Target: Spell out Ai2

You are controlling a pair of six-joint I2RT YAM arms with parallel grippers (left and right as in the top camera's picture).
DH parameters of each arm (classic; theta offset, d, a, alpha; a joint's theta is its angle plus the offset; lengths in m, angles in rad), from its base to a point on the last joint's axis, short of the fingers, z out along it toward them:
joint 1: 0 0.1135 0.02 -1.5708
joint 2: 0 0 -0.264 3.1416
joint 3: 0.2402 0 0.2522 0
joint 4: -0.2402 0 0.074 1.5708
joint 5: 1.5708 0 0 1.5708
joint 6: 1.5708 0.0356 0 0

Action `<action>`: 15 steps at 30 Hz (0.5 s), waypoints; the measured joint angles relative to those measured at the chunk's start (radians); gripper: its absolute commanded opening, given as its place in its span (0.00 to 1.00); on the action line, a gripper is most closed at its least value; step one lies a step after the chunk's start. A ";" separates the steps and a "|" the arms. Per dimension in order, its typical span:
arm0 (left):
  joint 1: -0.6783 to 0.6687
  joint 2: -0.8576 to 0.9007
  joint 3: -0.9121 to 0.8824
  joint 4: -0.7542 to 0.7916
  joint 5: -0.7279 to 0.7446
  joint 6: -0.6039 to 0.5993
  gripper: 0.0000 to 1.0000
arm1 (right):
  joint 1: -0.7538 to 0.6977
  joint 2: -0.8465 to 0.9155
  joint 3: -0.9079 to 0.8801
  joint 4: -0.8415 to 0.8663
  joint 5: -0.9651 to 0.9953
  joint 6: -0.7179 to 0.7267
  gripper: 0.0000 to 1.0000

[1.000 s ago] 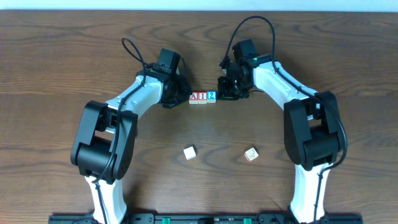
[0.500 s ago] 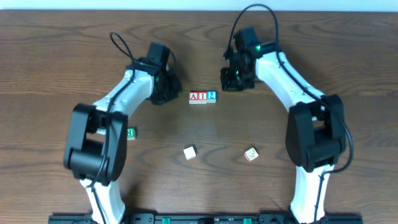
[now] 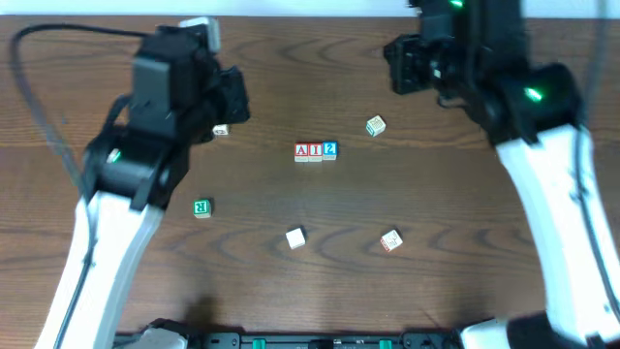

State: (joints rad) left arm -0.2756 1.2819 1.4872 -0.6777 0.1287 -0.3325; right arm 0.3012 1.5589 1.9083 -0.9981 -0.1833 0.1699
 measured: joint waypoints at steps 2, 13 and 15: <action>0.000 -0.065 0.000 -0.014 -0.044 0.024 0.95 | 0.000 -0.068 0.000 -0.031 0.019 -0.001 0.99; 0.000 -0.273 0.000 -0.164 -0.133 0.052 0.96 | 0.000 -0.254 0.000 -0.222 0.039 -0.004 0.99; 0.000 -0.277 0.000 -0.208 -0.137 0.053 0.95 | 0.000 -0.257 0.000 -0.254 0.040 -0.004 0.99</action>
State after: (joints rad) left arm -0.2756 1.0050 1.4872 -0.8860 -0.0082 -0.2794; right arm 0.3008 1.3014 1.9083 -1.2526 -0.1429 0.1661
